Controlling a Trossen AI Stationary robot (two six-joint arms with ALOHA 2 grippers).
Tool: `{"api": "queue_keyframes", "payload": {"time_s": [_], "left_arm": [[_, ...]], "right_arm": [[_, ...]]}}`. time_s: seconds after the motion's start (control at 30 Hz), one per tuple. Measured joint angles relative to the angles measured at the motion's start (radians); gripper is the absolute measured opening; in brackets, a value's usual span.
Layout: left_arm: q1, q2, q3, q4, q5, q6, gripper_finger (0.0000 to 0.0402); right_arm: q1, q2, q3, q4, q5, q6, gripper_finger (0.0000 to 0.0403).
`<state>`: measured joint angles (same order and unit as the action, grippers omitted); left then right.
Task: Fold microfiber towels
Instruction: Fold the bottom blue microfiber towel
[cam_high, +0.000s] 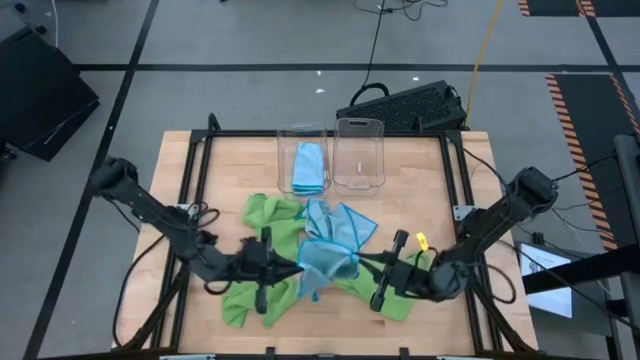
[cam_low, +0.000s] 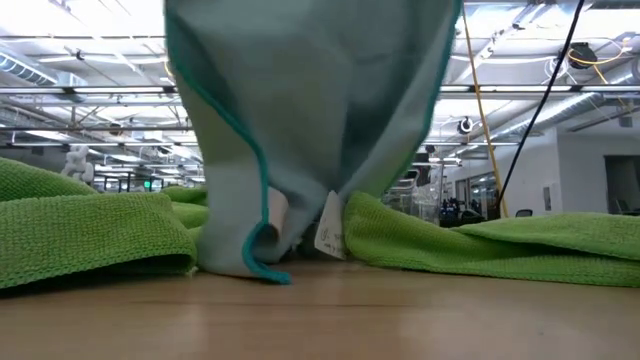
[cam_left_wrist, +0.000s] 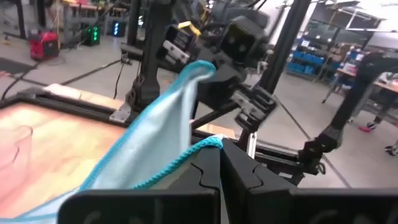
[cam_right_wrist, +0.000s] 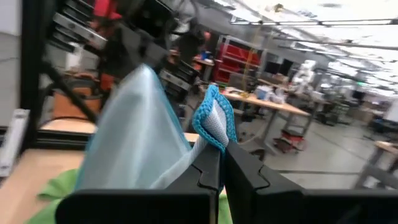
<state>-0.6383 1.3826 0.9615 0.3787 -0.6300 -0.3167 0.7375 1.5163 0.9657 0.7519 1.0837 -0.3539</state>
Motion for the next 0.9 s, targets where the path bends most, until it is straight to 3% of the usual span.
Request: {"api": "queue_keyframes", "payload": {"time_s": [0.27,0.57,0.77,0.9], "left_arm": [[0.023,0.101,0.000,0.120,0.001,-0.021,0.0002],[0.074,0.255,0.000,0.232,0.007,-0.094,0.0002],[0.102,0.350,0.001,0.352,0.134,-0.132,0.0002],[0.101,0.378,0.001,0.344,0.134,-0.138,0.0005]], "right_arm": [[0.011,0.063,0.000,-0.040,-0.062,0.118,0.0004],[0.030,0.157,0.000,-0.257,-0.059,0.482,0.0004],[0.030,0.203,0.000,-0.345,-0.048,0.602,0.0004],[0.030,0.207,-0.001,-0.380,-0.033,0.622,0.0004]]}}
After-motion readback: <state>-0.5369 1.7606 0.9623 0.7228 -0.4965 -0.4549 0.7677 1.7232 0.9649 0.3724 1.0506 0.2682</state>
